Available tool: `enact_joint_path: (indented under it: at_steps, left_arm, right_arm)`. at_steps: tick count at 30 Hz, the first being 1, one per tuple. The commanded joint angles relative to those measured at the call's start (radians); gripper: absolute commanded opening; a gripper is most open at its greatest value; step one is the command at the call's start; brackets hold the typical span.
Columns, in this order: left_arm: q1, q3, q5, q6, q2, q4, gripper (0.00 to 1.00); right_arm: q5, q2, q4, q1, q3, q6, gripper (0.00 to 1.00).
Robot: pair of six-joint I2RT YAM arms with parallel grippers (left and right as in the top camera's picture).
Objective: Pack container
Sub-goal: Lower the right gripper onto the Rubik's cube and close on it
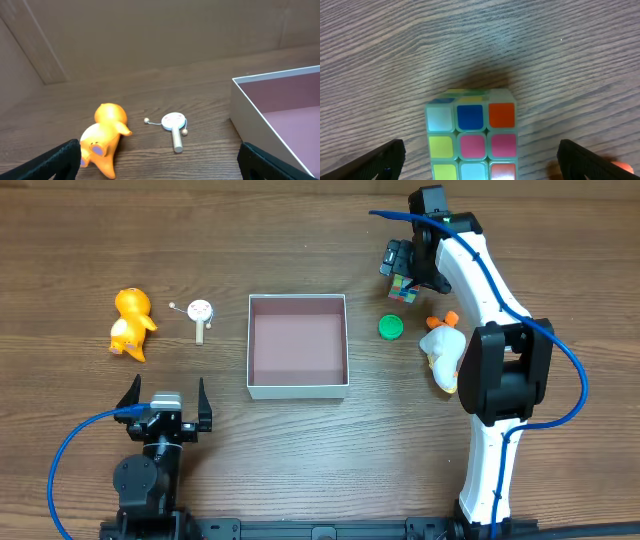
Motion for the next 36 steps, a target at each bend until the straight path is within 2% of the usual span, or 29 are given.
enact_joint_path:
  at_steps: [1, 22, 32, 34, 36]
  left_arm:
    - [0.006, -0.003, 0.017, 0.017, 0.001, 0.001, 1.00]
    - [0.006, -0.003, 0.017, 0.017, 0.001, 0.001, 1.00]
    - [0.006, -0.003, 0.017, 0.017, 0.001, 0.001, 1.00]
    - [0.006, -0.003, 0.017, 0.017, 0.001, 0.001, 1.00]
    - [0.006, -0.003, 0.017, 0.017, 0.001, 0.001, 1.00]
  right_arm:
    - [0.014, 0.018, 0.000, 0.000, -0.005, 0.010, 1.00]
    - [0.015, 0.067, -0.032, 0.000, -0.005, 0.005, 1.00]
    - [0.040, 0.067, 0.010, 0.000, -0.005, 0.005, 1.00]
    - [0.041, 0.067, 0.009, 0.000, -0.005, 0.005, 0.90]
    - [0.041, 0.067, 0.009, 0.000, -0.005, 0.005, 0.86]
